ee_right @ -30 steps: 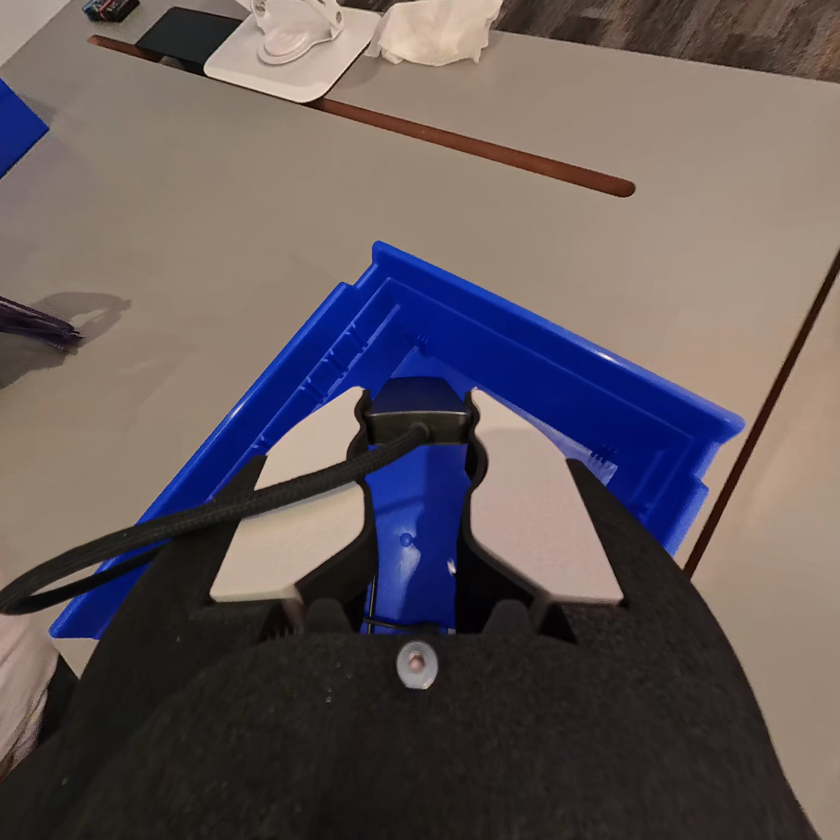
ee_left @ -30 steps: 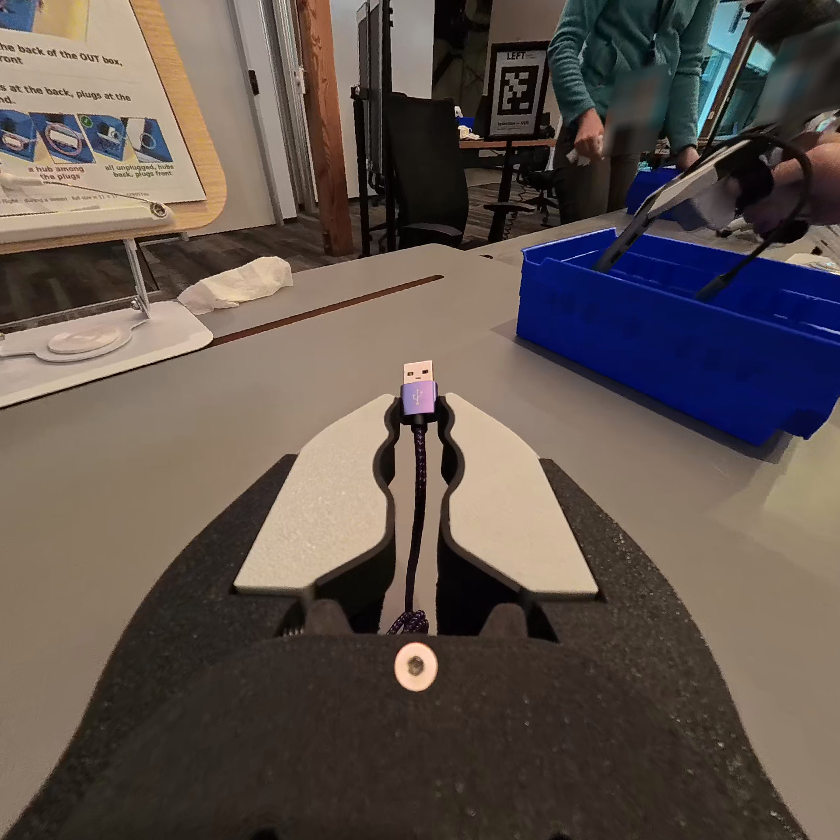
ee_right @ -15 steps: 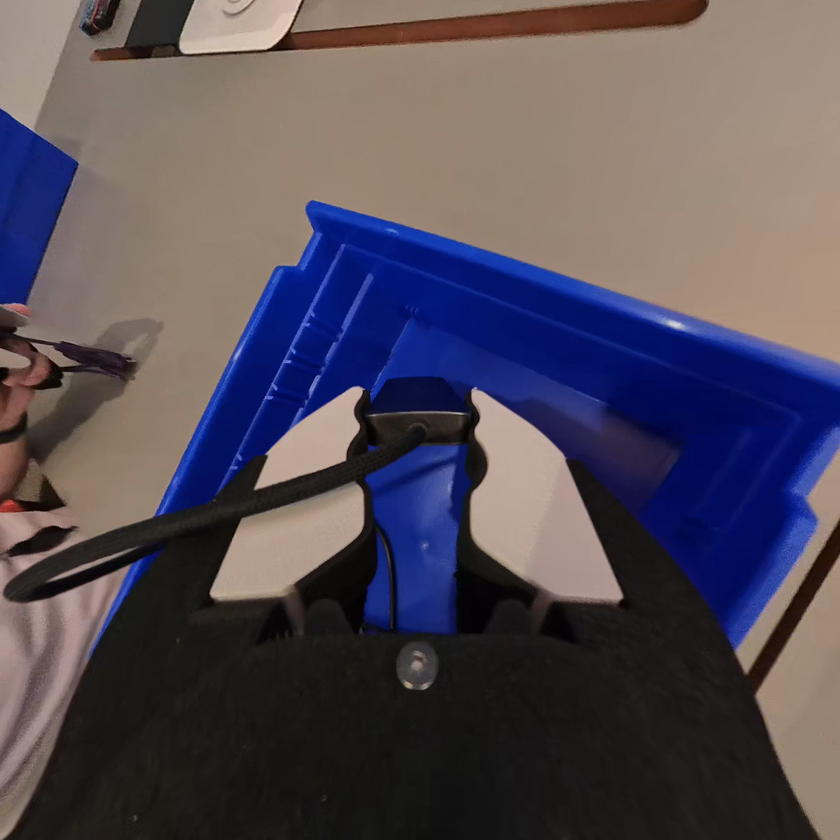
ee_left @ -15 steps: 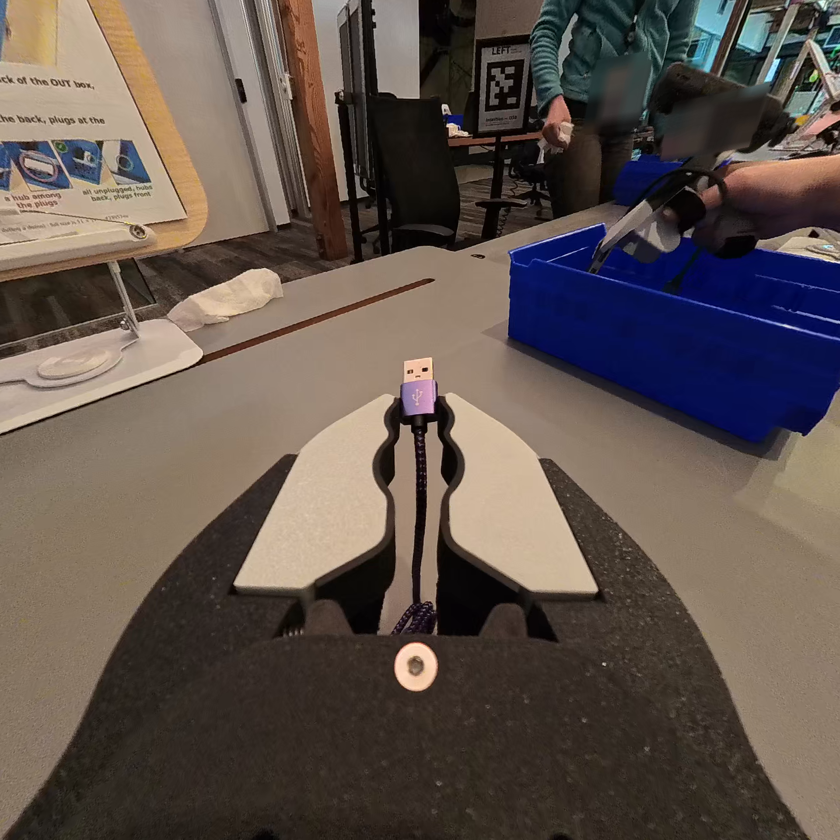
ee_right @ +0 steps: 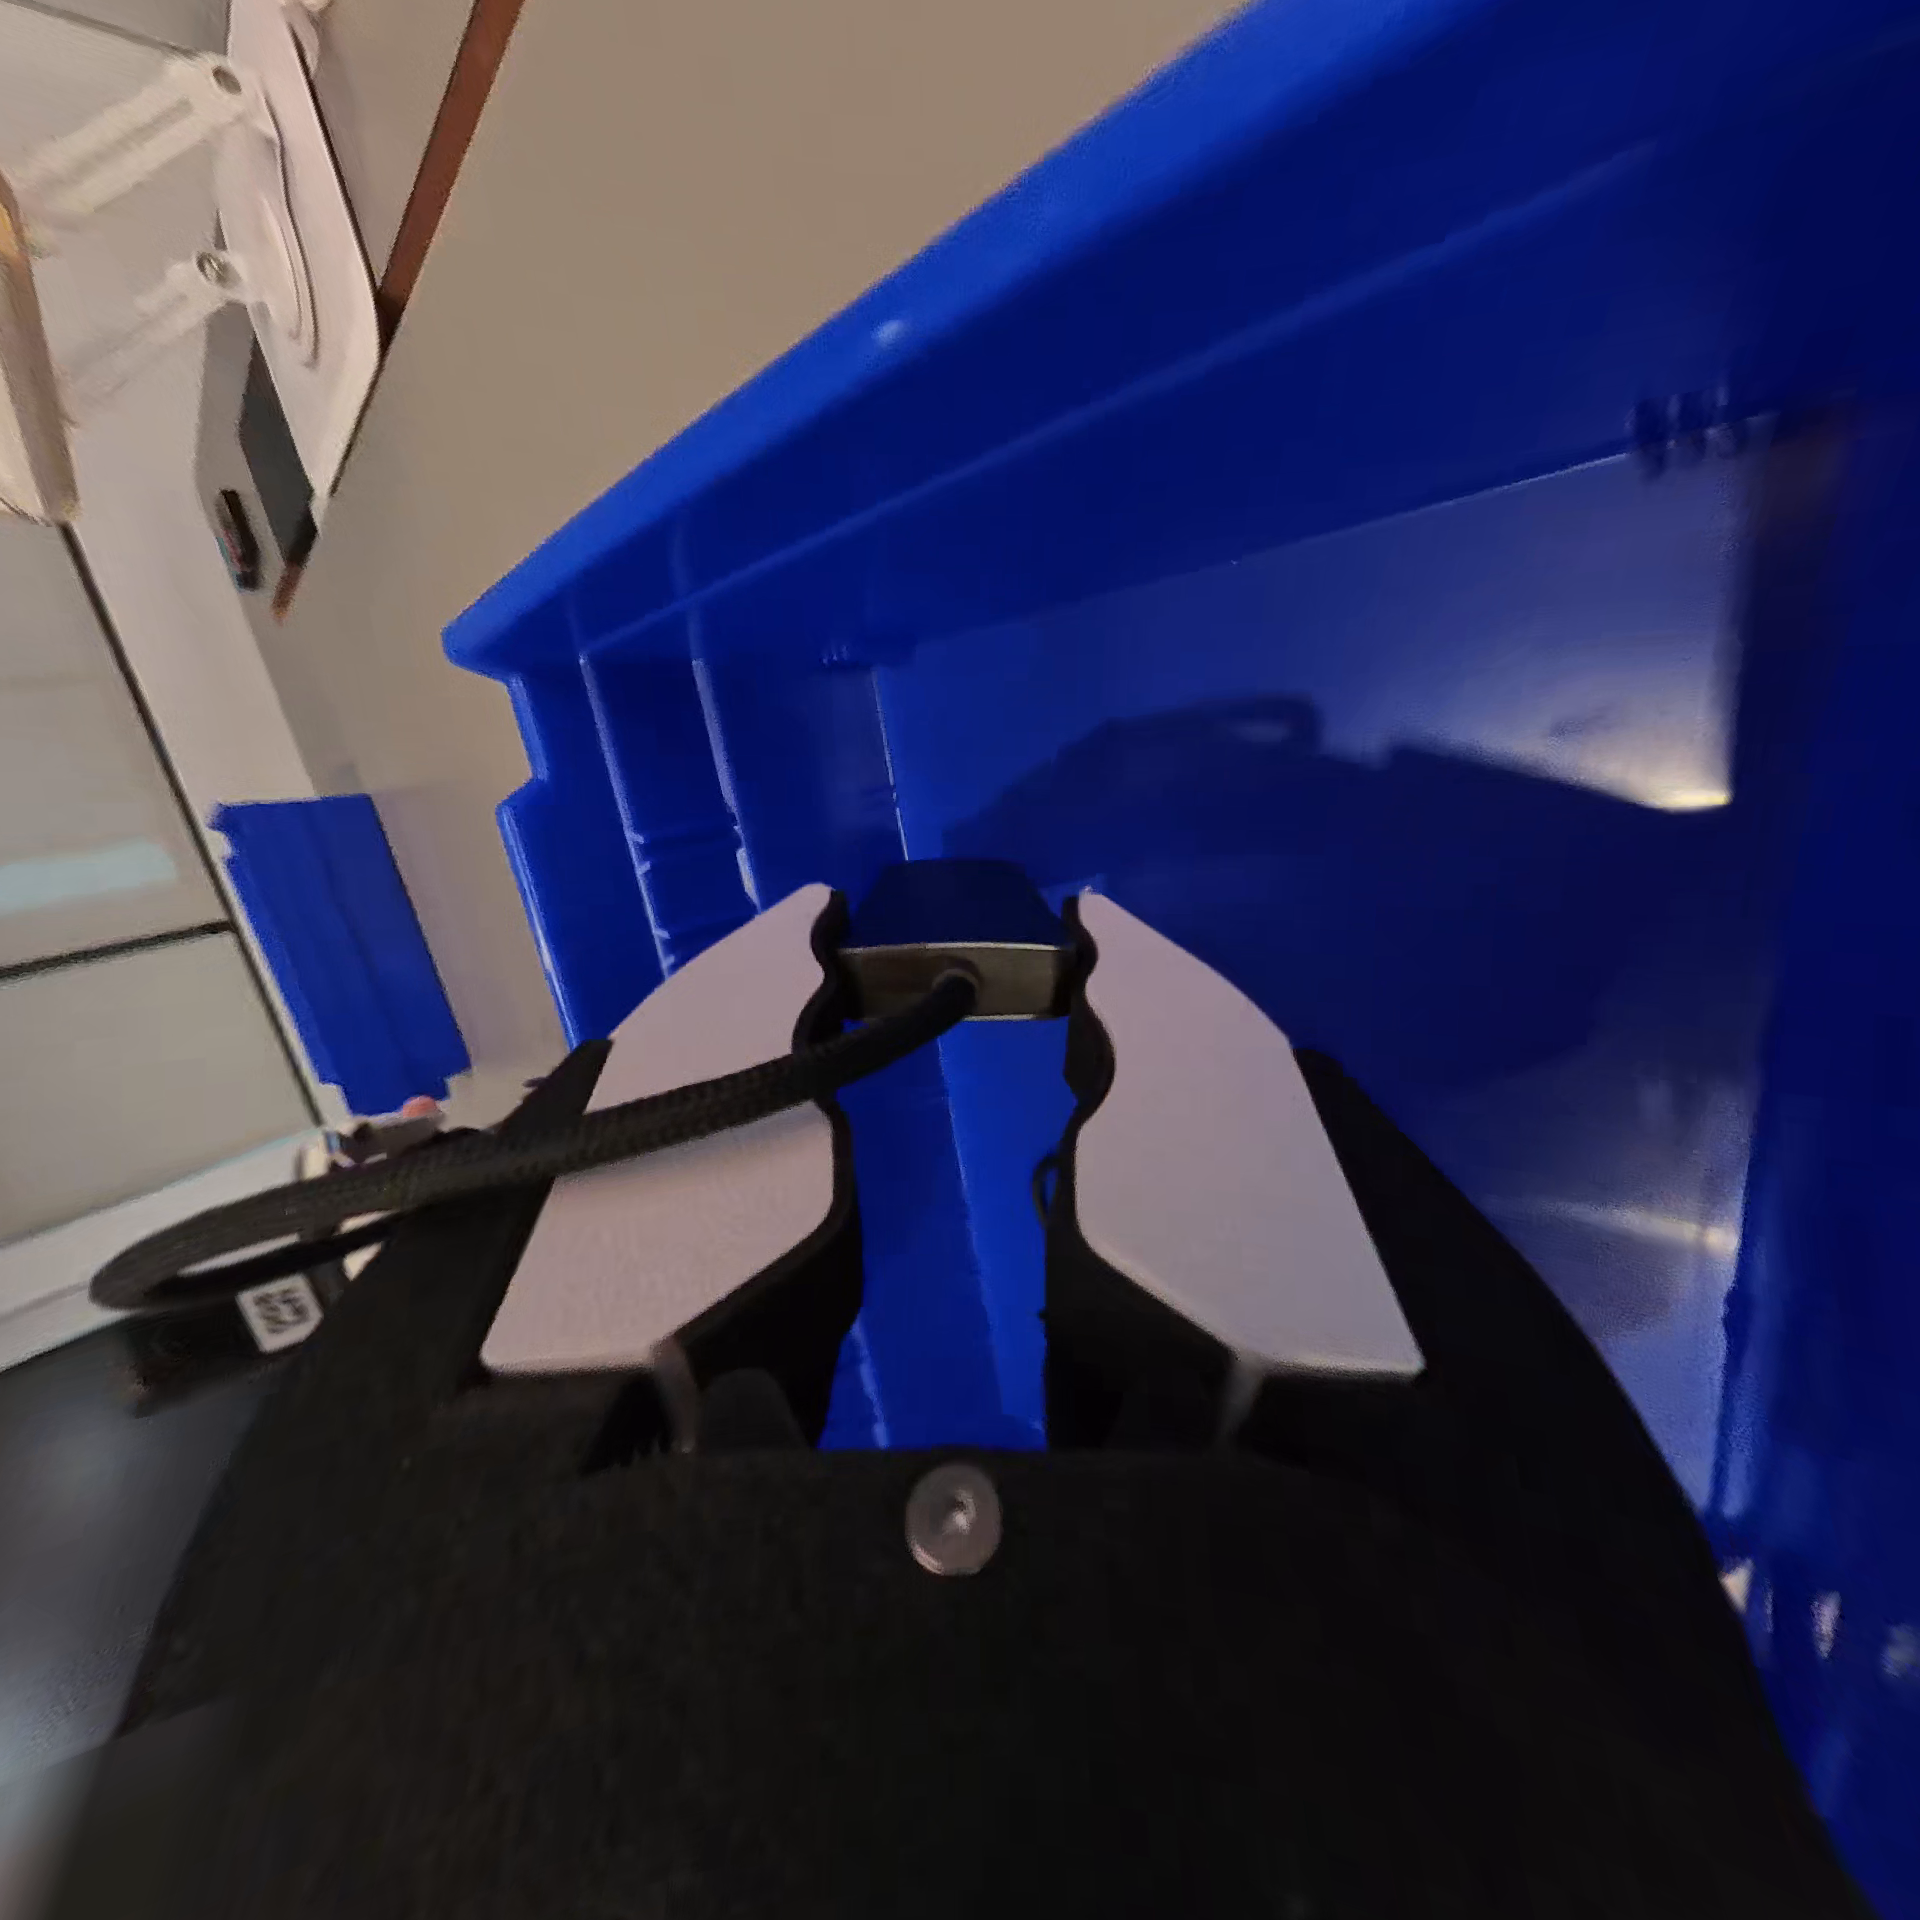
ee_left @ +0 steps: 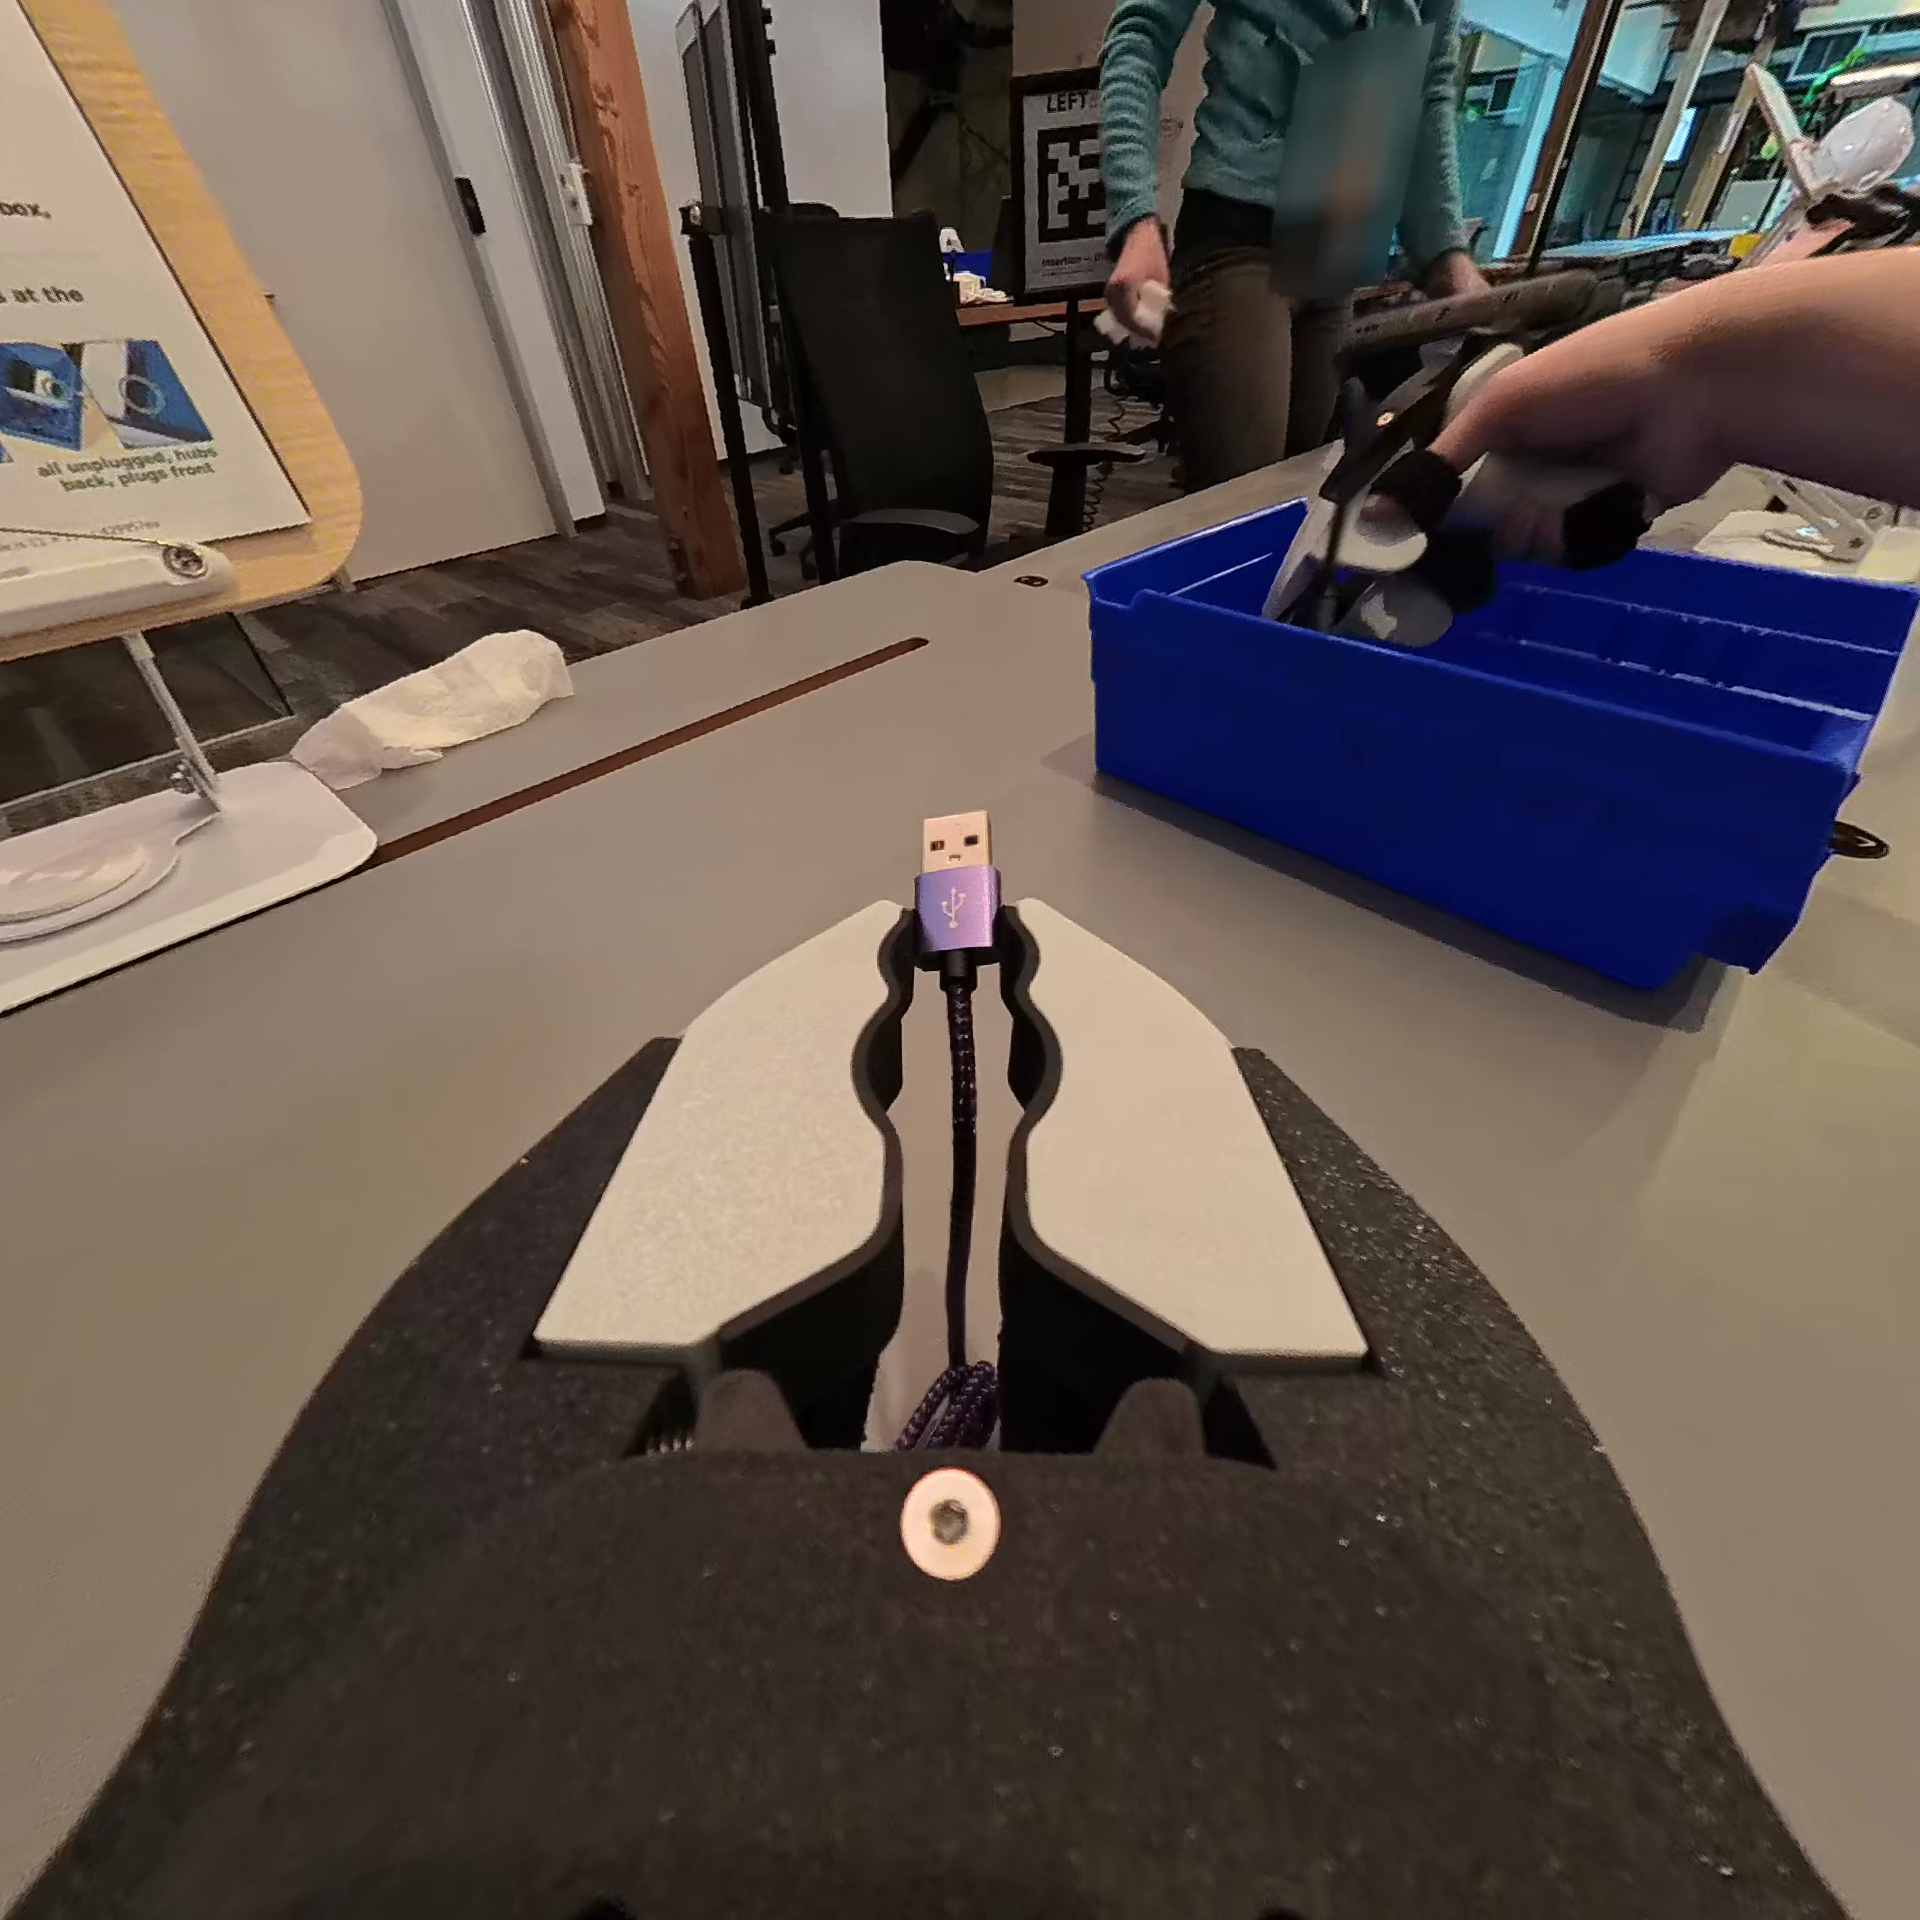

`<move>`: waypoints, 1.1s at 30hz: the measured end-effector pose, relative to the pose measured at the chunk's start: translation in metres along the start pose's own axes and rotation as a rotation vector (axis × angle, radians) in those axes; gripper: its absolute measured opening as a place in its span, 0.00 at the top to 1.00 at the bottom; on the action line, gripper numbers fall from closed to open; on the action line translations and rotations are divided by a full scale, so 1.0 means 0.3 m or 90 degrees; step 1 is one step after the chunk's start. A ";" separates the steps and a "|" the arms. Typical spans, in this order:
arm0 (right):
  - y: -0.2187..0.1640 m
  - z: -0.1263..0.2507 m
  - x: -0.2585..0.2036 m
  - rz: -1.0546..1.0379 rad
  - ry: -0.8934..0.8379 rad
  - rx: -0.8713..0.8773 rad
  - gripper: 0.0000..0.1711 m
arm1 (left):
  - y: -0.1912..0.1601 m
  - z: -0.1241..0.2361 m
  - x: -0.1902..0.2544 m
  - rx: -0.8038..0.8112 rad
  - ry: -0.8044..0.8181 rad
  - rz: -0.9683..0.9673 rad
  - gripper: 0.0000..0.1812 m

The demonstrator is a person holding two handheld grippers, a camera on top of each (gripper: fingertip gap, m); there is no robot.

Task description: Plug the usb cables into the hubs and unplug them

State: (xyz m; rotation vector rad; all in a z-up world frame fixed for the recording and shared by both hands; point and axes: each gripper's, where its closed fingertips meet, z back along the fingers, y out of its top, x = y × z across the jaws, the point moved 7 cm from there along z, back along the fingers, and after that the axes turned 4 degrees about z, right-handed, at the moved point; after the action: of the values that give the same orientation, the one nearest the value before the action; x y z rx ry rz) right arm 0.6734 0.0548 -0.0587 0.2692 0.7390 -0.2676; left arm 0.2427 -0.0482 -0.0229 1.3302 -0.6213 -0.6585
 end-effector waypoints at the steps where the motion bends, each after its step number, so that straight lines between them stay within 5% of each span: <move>1: -0.001 0.003 0.006 -0.019 0.000 -0.006 0.77 | 0.002 0.000 0.006 0.002 -0.004 0.000 0.92; 8: -0.011 0.021 0.002 -0.071 0.011 -0.024 0.77 | 0.004 0.016 0.024 0.010 -0.019 0.002 0.92; 26: 0.002 0.013 -0.018 0.133 -0.161 0.026 0.73 | 0.000 0.063 0.015 0.020 -0.035 0.009 0.92; 30: -0.026 0.053 -0.047 0.283 -0.219 0.003 0.76 | -0.003 0.071 0.014 0.021 -0.035 0.007 0.92; 33: -0.088 0.055 -0.073 0.532 -0.213 -0.057 0.75 | -0.005 0.077 0.009 0.023 -0.035 0.011 0.92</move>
State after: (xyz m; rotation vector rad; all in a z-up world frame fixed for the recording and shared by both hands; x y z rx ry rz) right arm 0.6594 0.0280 -0.0357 0.4118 0.2614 0.5045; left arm 0.2272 -0.0657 -0.0212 1.3425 -0.6912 -0.6743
